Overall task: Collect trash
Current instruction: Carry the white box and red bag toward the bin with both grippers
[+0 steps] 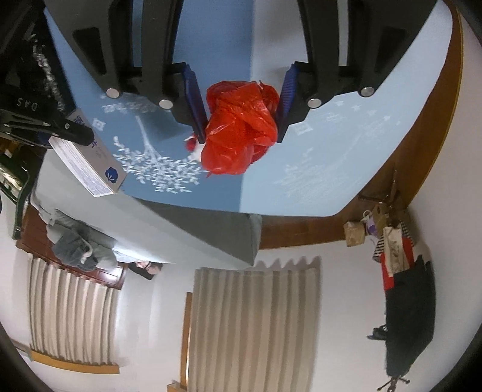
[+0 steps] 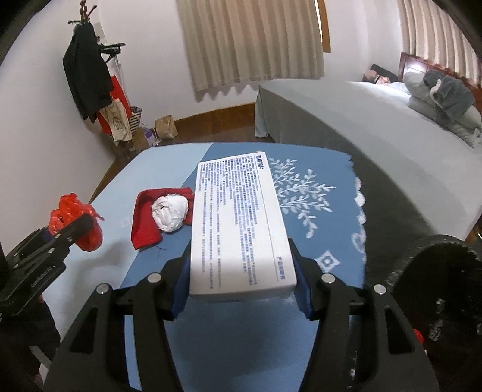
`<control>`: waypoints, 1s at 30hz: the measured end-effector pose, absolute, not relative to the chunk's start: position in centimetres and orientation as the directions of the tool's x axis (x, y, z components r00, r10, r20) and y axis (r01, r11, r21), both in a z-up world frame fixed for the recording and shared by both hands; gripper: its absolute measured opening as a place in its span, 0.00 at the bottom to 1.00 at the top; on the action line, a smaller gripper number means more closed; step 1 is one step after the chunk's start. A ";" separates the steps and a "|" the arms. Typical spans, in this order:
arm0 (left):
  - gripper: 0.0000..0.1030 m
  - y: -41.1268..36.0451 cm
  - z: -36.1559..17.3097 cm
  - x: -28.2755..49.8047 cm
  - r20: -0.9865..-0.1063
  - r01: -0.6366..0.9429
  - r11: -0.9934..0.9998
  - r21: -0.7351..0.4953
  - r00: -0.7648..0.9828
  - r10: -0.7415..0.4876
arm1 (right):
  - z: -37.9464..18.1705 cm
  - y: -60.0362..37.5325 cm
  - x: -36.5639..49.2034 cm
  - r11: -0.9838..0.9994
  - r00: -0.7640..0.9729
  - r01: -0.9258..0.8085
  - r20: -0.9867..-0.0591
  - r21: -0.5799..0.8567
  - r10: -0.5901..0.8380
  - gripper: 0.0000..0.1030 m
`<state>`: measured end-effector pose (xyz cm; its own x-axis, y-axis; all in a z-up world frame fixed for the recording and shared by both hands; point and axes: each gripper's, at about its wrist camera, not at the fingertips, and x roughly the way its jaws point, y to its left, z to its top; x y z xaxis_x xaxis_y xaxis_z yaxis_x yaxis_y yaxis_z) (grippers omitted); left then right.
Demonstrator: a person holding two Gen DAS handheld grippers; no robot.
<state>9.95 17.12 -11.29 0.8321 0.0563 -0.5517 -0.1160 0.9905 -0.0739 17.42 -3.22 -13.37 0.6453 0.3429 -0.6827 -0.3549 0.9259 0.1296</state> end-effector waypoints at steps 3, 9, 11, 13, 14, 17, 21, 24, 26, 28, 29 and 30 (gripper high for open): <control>0.43 15.6 -10.6 10.0 -0.544 -0.097 0.992 -0.078 0.838 0.039 | -12.3 -4.8 16.4 0.931 0.664 -0.341 -0.667 0.130 0.336 0.54; 0.43 11.7 -8.9 9.9 -0.523 -0.038 0.996 -0.075 0.852 -0.007 | -10.5 -8.2 14.7 0.944 0.700 -0.300 -0.641 0.138 0.316 0.54; 0.43 10.5 -8.5 9.8 -0.517 -0.012 0.997 -0.076 0.855 -0.029 | -10.0 -9.2 14.2 0.948 0.710 -0.285 -0.634 0.139 0.306 0.54; 0.43 9.3 -8.3 9.5 -0.512 0.013 0.997 -0.080 0.857 -0.052 | -9.6 -10.5 13.6 0.953 0.721 -0.266 -0.627 0.143 0.295 0.54; 0.43 8.7 -8.1 9.5 -0.510 0.024 0.996 -0.081 0.858 -0.063 | -9.5 -10.9 13.4 0.955 0.725 -0.259 -0.625 0.143 0.290 0.54; 0.43 6.6 -7.7 9.3 -0.506 0.067 0.994 -0.087 0.857 -0.102 | -9.2 -12.6 12.7 0.963 0.739 -0.228 -0.618 0.145 0.268 0.54; 0.43 4.4 -7.2 9.1 -0.498 0.115 0.989 -0.092 0.855 -0.146 | -8.7 -14.9 11.7 0.973 0.756 -0.180 -0.612 0.146 0.232 0.54; 0.43 2.6 -6.8 9.0 -0.491 0.152 0.984 -0.091 0.853 -0.177 | -8.3 -16.5 10.9 0.978 0.769 -0.148 -0.605 0.145 0.206 0.54; 0.43 1.4 -6.6 8.8 -0.485 0.181 0.979 -0.089 0.851 -0.202 | -8.2 -17.6 10.4 0.981 0.777 -0.127 -0.601 0.146 0.190 0.54; 0.43 0.4 -6.4 8.8 -0.481 0.204 0.975 -0.086 0.849 -0.220 | -8.1 -18.8 9.8 0.984 0.784 -0.102 -0.596 0.147 0.170 0.54; 0.43 -0.1 -6.4 8.7 -0.479 0.214 0.973 -0.085 0.848 -0.228 | -8.2 -19.3 9.5 0.985 0.787 -0.093 -0.595 0.147 0.164 0.54; 0.43 -0.7 -6.2 8.7 -0.476 0.229 0.970 -0.084 0.846 -0.241 | -8.2 -20.0 9.4 0.986 0.788 -0.084 -0.595 0.147 0.156 0.54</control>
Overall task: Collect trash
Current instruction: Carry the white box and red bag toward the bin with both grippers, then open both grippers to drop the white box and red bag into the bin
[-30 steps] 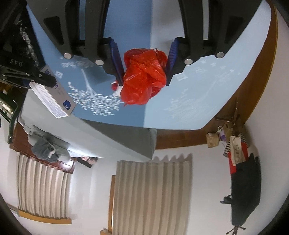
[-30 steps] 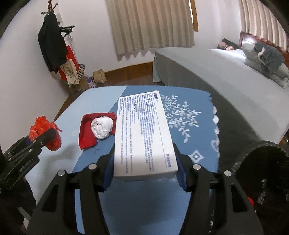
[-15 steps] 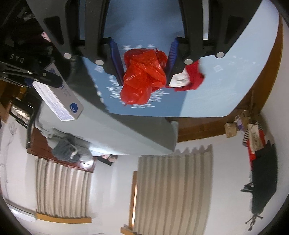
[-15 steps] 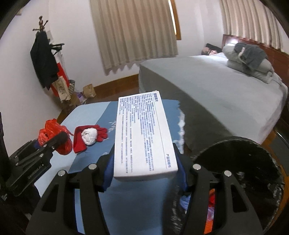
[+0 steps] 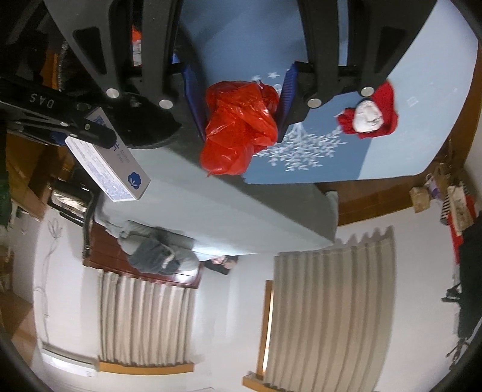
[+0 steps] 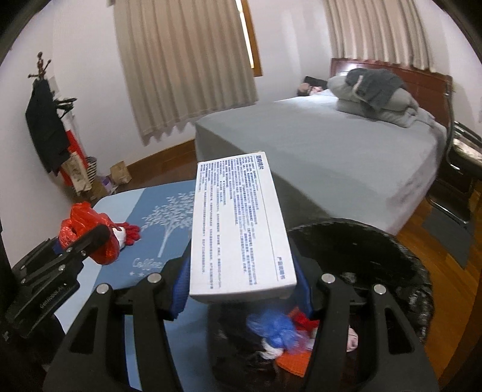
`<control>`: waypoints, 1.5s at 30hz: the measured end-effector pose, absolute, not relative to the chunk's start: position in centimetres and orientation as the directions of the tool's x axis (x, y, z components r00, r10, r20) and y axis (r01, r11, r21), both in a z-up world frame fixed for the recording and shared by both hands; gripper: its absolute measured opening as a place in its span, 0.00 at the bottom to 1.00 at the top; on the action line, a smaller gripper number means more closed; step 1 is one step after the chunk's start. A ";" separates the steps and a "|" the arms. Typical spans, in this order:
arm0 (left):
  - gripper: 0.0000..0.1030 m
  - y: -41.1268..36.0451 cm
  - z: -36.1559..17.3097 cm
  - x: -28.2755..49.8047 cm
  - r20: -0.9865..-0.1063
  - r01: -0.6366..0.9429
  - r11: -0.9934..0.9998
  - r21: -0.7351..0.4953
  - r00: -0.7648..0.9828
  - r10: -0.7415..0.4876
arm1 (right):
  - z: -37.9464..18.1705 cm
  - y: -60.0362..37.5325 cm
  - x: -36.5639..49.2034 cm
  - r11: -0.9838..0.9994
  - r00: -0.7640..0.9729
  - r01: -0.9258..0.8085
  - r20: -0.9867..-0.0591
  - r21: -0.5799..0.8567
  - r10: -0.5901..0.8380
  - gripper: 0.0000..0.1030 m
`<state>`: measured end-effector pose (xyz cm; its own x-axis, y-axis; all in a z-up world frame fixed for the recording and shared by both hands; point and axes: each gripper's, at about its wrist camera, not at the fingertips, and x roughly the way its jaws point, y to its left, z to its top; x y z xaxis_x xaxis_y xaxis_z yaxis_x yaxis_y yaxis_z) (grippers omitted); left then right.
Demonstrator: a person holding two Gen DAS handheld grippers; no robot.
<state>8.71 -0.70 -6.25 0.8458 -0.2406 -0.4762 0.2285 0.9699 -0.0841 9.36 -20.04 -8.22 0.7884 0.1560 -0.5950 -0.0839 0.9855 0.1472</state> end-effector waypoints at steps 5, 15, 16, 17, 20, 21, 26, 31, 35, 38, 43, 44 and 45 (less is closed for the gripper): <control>0.43 -3.1 -5.9 8.5 -0.466 0.277 0.958 -0.076 0.839 -0.279 | -8.6 -22.8 8.0 0.988 0.795 -0.027 -0.597 0.151 0.113 0.54; 0.43 -8.0 -6.0 8.6 -0.459 0.379 0.923 -0.063 0.810 -0.364 | -9.3 -27.0 6.1 0.989 0.799 0.059 -0.600 0.139 0.037 0.54; 0.43 -8.6 -6.1 8.6 -0.459 0.391 0.918 -0.061 0.806 -0.374 | -9.4 -27.5 6.0 0.988 0.798 0.070 -0.602 0.139 0.028 0.54; 0.43 -9.1 -6.3 8.7 -0.461 0.404 0.913 -0.057 0.800 -0.383 | -9.6 -27.9 6.0 0.987 0.797 0.078 -0.604 0.137 0.021 0.54; 0.43 -10.5 -6.7 9.0 -0.468 0.436 0.898 -0.054 0.784 -0.408 | -10.1 -29.1 5.6 0.985 0.793 0.105 -0.610 0.136 0.000 0.54; 0.43 -10.9 -6.9 9.2 -0.471 0.446 0.893 -0.052 0.778 -0.416 | -10.2 -29.5 5.5 0.985 0.791 0.113 -0.612 0.134 -0.007 0.54; 0.43 -12.9 -7.7 9.8 -0.485 0.478 0.877 -0.052 0.755 -0.441 | -11.1 -31.0 5.2 0.981 0.782 0.142 -0.622 0.133 -0.029 0.54; 0.47 -14.3 -8.4 10.6 -0.508 0.512 0.856 -0.075 0.719 -0.475 | -11.7 -32.1 5.2 0.978 0.775 0.159 -0.631 0.136 -0.038 0.55; 0.59 -14.3 -8.8 11.1 -0.522 0.530 0.841 -0.114 0.688 -0.504 | -12.1 -32.9 5.3 0.974 0.763 0.184 -0.643 0.131 -0.058 0.65; 0.65 -14.1 -8.8 11.1 -0.523 0.528 0.840 -0.120 0.686 -0.506 | -12.2 -33.2 5.2 0.972 0.764 0.195 -0.642 0.131 -0.066 0.72; 0.78 -13.5 -8.4 11.1 -0.518 0.505 0.855 -0.117 0.704 -0.486 | -12.2 -33.6 5.1 0.967 0.766 0.212 -0.639 0.144 -0.073 0.89; 0.81 -13.4 -8.4 11.0 -0.519 0.499 0.859 -0.114 0.708 -0.480 | -12.2 -33.6 5.1 0.964 0.765 0.214 -0.640 0.155 -0.067 0.90; 0.82 -13.0 -8.3 11.0 -0.517 0.488 0.866 -0.110 0.716 -0.469 | -12.2 -33.6 5.0 0.962 0.765 0.216 -0.641 0.165 -0.062 0.91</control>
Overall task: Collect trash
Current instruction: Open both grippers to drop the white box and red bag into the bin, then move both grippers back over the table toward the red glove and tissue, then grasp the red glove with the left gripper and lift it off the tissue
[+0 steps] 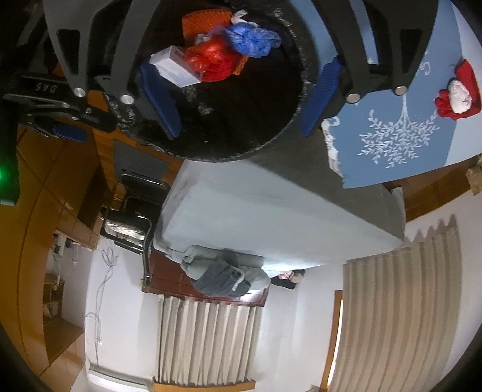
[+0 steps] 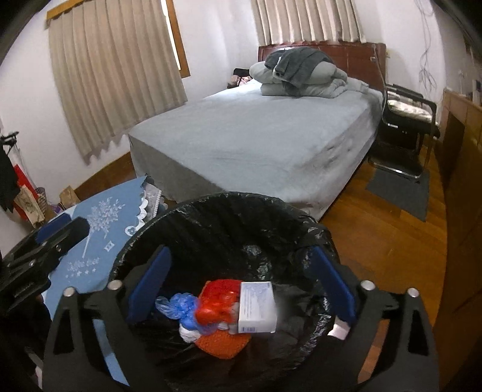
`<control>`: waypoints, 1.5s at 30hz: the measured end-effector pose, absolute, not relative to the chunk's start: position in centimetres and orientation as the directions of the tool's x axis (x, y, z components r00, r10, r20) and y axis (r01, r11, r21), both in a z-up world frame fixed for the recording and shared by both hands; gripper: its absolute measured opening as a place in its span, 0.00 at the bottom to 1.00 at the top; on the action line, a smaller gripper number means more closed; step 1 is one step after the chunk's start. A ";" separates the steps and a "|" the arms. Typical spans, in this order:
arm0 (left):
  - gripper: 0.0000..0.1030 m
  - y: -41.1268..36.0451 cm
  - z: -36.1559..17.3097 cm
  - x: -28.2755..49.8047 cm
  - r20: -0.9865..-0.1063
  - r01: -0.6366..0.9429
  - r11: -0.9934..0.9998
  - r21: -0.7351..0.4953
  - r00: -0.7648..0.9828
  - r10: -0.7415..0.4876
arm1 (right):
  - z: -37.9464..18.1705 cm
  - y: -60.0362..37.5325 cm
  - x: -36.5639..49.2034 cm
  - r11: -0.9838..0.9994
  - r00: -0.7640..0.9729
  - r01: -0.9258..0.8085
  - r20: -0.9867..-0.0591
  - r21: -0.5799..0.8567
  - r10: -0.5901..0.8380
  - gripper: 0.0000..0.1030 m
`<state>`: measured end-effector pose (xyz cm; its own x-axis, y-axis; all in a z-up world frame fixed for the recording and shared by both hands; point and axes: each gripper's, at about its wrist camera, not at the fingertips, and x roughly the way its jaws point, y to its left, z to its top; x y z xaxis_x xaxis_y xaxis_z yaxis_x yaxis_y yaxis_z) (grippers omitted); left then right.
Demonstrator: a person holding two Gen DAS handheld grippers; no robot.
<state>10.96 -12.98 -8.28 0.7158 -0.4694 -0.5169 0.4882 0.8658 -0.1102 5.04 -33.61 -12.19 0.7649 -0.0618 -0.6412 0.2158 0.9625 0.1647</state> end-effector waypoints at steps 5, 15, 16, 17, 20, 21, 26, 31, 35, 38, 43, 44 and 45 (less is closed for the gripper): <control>0.92 -10.2 -7.8 10.7 -0.511 0.430 0.898 -0.092 0.754 -0.413 | -12.0 -32.6 5.2 0.966 0.769 0.197 -0.638 0.167 -0.046 0.91; 0.94 0.3 -9.0 10.3 -0.537 0.197 0.978 -0.063 0.820 -0.199 | -11.4 -26.5 8.3 0.982 0.784 0.052 -0.617 0.183 0.074 0.93; 0.94 1.5 -9.2 10.3 -0.540 0.167 0.984 -0.057 0.824 -0.171 | -11.5 -25.4 8.9 0.983 0.781 0.028 -0.617 0.182 0.092 0.93; 0.94 3.0 -9.5 10.2 -0.544 0.133 0.990 -0.050 0.828 -0.139 | -11.5 -24.5 9.3 0.984 0.780 0.010 -0.617 0.181 0.105 0.93; 0.94 6.6 -10.0 10.0 -0.552 0.049 0.998 -0.042 0.831 -0.064 | -11.6 -21.2 10.8 0.983 0.772 -0.057 -0.617 0.175 0.155 0.93; 0.94 7.4 -10.1 9.9 -0.553 0.029 0.999 -0.040 0.832 -0.046 | -11.8 -20.0 11.4 0.982 0.769 -0.081 -0.616 0.172 0.171 0.93; 0.94 12.6 -11.3 10.4 -0.564 -0.089 0.995 -0.041 0.824 0.051 | -12.4 -14.8 14.0 0.974 0.751 -0.168 -0.621 0.151 0.226 0.93; 0.94 16.0 -12.9 11.7 -0.578 -0.143 0.989 -0.041 0.810 0.094 | -13.8 -10.3 16.8 0.965 0.727 -0.214 -0.635 0.151 0.261 0.93; 0.92 17.6 -13.9 13.5 -0.590 -0.161 0.986 -0.050 0.801 0.101 | -14.8 -7.7 18.9 0.962 0.711 -0.231 -0.648 0.148 0.271 0.93; 0.87 18.6 -14.5 14.9 -0.599 -0.160 0.986 -0.051 0.795 0.098 | -15.3 -6.1 20.4 0.960 0.701 -0.246 -0.658 0.136 0.273 0.93; 0.67 19.6 -15.8 17.3 -0.632 -0.139 0.988 -0.069 0.773 0.064 | -16.2 -4.3 22.3 0.957 0.685 -0.258 -0.674 0.132 0.277 0.93; 0.64 19.9 -16.2 17.7 -0.642 -0.133 0.988 -0.078 0.765 0.053 | -16.3 -4.1 22.5 0.957 0.682 -0.259 -0.677 0.130 0.277 0.93; 0.63 20.0 -16.5 17.9 -0.646 -0.132 0.988 -0.084 0.762 0.047 | -16.6 -3.8 22.8 0.956 0.677 -0.263 -0.681 0.128 0.277 0.93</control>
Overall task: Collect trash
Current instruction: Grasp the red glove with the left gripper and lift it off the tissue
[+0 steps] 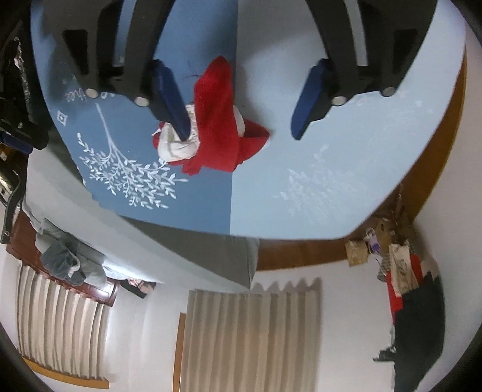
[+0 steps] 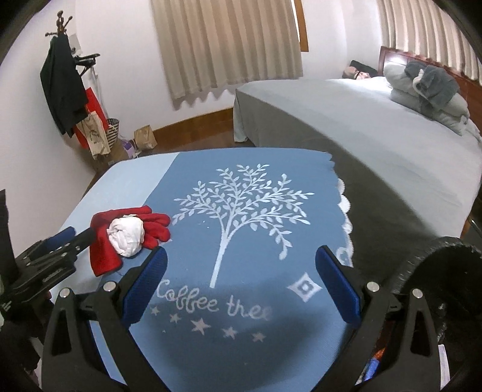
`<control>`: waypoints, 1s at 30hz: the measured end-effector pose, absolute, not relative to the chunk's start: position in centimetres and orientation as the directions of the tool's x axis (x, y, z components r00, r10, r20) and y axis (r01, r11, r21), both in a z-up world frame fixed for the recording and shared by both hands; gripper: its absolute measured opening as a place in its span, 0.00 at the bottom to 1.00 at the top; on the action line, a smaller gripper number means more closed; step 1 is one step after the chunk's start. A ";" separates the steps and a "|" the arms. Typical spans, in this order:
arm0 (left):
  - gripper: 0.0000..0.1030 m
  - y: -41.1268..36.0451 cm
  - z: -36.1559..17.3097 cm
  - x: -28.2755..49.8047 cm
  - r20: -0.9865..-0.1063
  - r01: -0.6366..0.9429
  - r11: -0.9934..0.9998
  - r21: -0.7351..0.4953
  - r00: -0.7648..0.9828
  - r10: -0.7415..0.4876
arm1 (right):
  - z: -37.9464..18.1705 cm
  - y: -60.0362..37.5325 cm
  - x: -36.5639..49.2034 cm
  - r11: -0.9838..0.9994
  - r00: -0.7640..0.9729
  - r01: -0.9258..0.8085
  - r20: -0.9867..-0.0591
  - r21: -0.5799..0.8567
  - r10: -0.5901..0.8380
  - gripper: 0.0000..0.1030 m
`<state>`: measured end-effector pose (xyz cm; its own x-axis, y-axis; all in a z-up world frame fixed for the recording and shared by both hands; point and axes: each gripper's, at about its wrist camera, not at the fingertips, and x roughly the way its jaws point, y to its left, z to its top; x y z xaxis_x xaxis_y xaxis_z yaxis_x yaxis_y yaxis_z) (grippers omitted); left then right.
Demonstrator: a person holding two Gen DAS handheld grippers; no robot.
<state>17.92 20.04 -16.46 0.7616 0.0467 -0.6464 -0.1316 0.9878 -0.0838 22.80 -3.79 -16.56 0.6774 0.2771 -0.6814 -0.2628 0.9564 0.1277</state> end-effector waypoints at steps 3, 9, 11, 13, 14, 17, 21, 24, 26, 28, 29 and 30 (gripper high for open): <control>0.63 20.3 -17.0 18.7 -0.651 -0.121 0.987 -0.106 0.759 0.023 | -17.2 -3.2 23.2 0.955 0.667 -0.272 -0.692 0.119 0.276 0.93; 0.39 20.2 -17.3 20.2 -0.656 -0.071 0.988 -0.139 0.754 -0.038 | -17.9 -2.7 23.5 0.953 0.652 -0.282 -0.706 0.113 0.276 0.93; 0.24 20.0 -17.3 20.3 -0.654 -0.052 0.987 -0.153 0.754 -0.062 | -18.0 -2.5 23.5 0.952 0.651 -0.284 -0.707 0.111 0.276 0.93; 0.19 19.7 -17.2 20.2 -0.649 -0.040 0.987 -0.153 0.758 -0.070 | -17.9 -2.4 23.5 0.952 0.650 -0.287 -0.708 0.110 0.278 0.93; 0.15 19.6 -17.0 20.0 -0.643 -0.033 0.987 -0.160 0.762 -0.079 | -18.0 -2.3 23.5 0.951 0.649 -0.289 -0.708 0.110 0.279 0.93; 0.12 19.8 -16.2 19.2 -0.615 -0.037 0.984 -0.176 0.785 -0.081 | -17.9 -2.0 23.5 0.949 0.649 -0.296 -0.706 0.110 0.285 0.93; 0.11 20.4 -14.9 18.0 -0.578 -0.067 0.980 -0.189 0.814 -0.056 | -17.8 -1.5 23.5 0.945 0.647 -0.306 -0.703 0.114 0.294 0.93; 0.11 21.3 -14.0 17.0 -0.560 -0.099 0.978 -0.184 0.828 -0.021 | -17.7 -0.9 23.4 0.942 0.645 -0.315 -0.701 0.118 0.304 0.93; 0.11 21.9 -13.4 16.1 -0.547 -0.119 0.977 -0.175 0.837 0.004 | -17.6 -0.5 23.4 0.939 0.645 -0.322 -0.699 0.119 0.310 0.93; 0.11 22.4 -13.2 15.6 -0.547 -0.132 0.978 -0.160 0.837 0.024 | -17.5 -0.1 23.3 0.936 0.643 -0.329 -0.697 0.122 0.317 0.93; 0.11 22.6 -13.2 15.4 -0.551 -0.139 0.979 -0.152 0.834 0.033 | -17.5 0.2 23.2 0.934 0.643 -0.334 -0.695 0.123 0.322 0.93; 0.11 22.9 -13.4 15.1 -0.560 -0.154 0.978 -0.140 0.827 0.050 | -17.5 0.5 23.2 0.933 0.641 -0.339 -0.695 0.124 0.326 0.93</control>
